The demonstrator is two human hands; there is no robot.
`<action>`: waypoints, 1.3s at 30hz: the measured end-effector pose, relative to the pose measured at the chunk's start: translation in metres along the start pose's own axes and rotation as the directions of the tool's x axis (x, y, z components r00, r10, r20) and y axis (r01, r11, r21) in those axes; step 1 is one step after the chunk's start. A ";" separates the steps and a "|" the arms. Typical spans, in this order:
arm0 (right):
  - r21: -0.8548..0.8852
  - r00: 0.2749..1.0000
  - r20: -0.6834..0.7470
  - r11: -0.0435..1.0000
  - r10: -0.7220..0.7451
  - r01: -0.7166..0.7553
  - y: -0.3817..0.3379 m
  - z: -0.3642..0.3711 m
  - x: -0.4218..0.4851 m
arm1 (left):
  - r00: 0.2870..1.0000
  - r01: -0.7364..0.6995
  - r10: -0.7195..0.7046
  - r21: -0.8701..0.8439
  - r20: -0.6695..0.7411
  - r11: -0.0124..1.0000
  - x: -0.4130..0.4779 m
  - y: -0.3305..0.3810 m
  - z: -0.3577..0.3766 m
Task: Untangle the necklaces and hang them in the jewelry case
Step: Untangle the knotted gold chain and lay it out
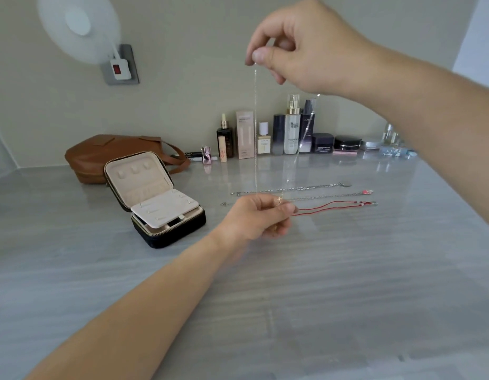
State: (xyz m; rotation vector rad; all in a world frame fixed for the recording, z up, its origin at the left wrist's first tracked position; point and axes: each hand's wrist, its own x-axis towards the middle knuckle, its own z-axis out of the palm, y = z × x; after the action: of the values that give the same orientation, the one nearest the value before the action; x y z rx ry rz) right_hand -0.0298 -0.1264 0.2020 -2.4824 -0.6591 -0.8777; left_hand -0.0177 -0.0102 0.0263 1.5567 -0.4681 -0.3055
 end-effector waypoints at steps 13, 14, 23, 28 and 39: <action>-0.008 0.981 -0.050 0.983 0.185 -0.186 0.045 -0.020 -0.028 | 1.000 0.003 -0.005 -0.177 -0.012 0.984 -0.001 0.005 -0.004; 0.006 0.977 -0.045 0.978 0.207 -0.207 0.050 -0.019 -0.034 | 1.000 0.000 -0.003 -0.176 -0.018 0.984 -0.001 0.006 -0.004; -0.017 0.864 0.319 0.914 0.390 -0.406 0.090 0.015 -0.103 | 0.998 0.056 -0.058 -0.061 -0.031 0.997 -0.003 0.011 -0.004; -0.165 0.717 0.587 0.922 0.377 -0.349 0.091 0.035 -0.152 | 0.995 0.075 -0.085 0.153 0.060 0.985 -0.006 0.009 0.003; 0.076 0.820 0.505 0.933 0.270 -0.353 0.062 0.051 -0.121 | 0.994 0.106 -0.112 0.220 0.012 0.970 -0.004 0.010 0.002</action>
State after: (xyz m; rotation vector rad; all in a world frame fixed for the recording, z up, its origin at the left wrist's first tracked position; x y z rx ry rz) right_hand -0.0540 -0.1840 0.0709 -2.5629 -0.4280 -0.0572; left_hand -0.0228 -0.0103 0.0354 1.7992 -0.4472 -0.3676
